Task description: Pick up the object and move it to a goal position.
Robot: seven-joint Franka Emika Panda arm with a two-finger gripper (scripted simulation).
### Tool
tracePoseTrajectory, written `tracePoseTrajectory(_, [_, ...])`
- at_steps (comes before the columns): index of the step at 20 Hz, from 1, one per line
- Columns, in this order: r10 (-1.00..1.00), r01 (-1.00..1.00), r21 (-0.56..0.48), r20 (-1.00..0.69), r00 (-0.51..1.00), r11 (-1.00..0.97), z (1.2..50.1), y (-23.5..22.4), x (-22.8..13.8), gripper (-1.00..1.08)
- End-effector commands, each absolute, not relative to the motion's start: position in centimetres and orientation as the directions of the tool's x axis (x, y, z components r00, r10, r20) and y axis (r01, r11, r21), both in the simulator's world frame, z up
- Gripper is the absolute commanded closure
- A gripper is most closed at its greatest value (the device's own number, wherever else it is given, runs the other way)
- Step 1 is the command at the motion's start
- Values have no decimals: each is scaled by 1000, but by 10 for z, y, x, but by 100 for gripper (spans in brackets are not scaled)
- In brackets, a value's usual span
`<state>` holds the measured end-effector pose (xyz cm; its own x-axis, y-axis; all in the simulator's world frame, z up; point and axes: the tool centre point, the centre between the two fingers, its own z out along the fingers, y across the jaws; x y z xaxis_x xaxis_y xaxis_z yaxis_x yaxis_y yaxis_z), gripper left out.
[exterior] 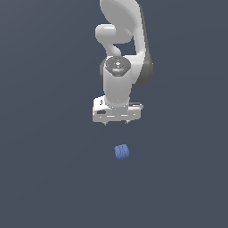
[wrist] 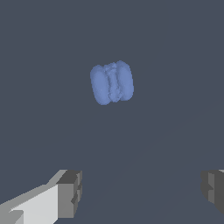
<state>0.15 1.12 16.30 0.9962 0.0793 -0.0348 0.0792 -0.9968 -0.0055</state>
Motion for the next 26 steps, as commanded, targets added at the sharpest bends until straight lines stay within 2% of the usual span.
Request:
tracePoseTrajectory(1, [95,94,-4,-33,995,-996,158,13,9,-92])
tracePoseTrajectory(15, [232,232,0,-9,973,-973,110,31,71,-92])
tracePoseTrajectory(26, [277,277,0,0,961,-961,90,38,90,-92])
